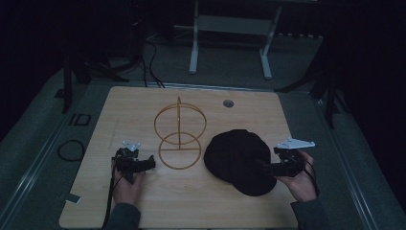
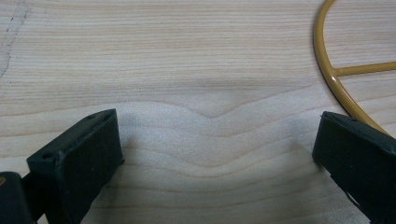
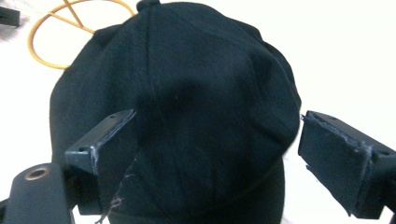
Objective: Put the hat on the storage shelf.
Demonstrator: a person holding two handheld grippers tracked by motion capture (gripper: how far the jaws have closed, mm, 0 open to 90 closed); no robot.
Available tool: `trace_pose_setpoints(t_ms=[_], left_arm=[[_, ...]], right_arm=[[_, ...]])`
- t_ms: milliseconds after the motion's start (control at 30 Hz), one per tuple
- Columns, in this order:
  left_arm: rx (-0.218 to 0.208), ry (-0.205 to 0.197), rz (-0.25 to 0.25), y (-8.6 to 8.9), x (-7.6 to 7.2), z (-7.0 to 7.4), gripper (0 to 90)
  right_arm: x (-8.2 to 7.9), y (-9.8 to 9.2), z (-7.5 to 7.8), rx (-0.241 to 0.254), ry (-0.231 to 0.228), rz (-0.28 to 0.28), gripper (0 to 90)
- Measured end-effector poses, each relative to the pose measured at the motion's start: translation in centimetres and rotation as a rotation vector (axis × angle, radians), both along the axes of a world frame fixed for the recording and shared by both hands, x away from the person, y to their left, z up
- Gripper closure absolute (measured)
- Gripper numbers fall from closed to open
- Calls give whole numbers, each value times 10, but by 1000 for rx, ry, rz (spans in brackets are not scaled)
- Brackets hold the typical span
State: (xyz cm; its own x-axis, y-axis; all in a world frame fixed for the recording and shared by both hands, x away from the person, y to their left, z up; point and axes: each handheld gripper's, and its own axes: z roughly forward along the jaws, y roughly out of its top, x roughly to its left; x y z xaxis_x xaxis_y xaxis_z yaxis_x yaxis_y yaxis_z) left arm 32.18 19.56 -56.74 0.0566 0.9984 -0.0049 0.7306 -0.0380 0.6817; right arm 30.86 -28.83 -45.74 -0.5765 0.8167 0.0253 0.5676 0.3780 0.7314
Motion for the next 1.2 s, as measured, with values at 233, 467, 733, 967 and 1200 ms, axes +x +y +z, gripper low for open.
trace_pose_setpoints(t_ms=[233,467,733,967,1200], left_arm=[[0,0,0,0,0,0,8],[1,0,-1,0,0,0,8],[0,0,0,0,0,0,8],[0,0,0,0,0,0,8],[0,0,0,0,0,0,8]], right_arm=[[7,12,3,-6,11,24,110],[13,19,4,-13,17,43,110],[20,29,4,-12,32,67,108],[24,34,4,-1,41,58,106],[31,42,4,-9,46,53,106]])
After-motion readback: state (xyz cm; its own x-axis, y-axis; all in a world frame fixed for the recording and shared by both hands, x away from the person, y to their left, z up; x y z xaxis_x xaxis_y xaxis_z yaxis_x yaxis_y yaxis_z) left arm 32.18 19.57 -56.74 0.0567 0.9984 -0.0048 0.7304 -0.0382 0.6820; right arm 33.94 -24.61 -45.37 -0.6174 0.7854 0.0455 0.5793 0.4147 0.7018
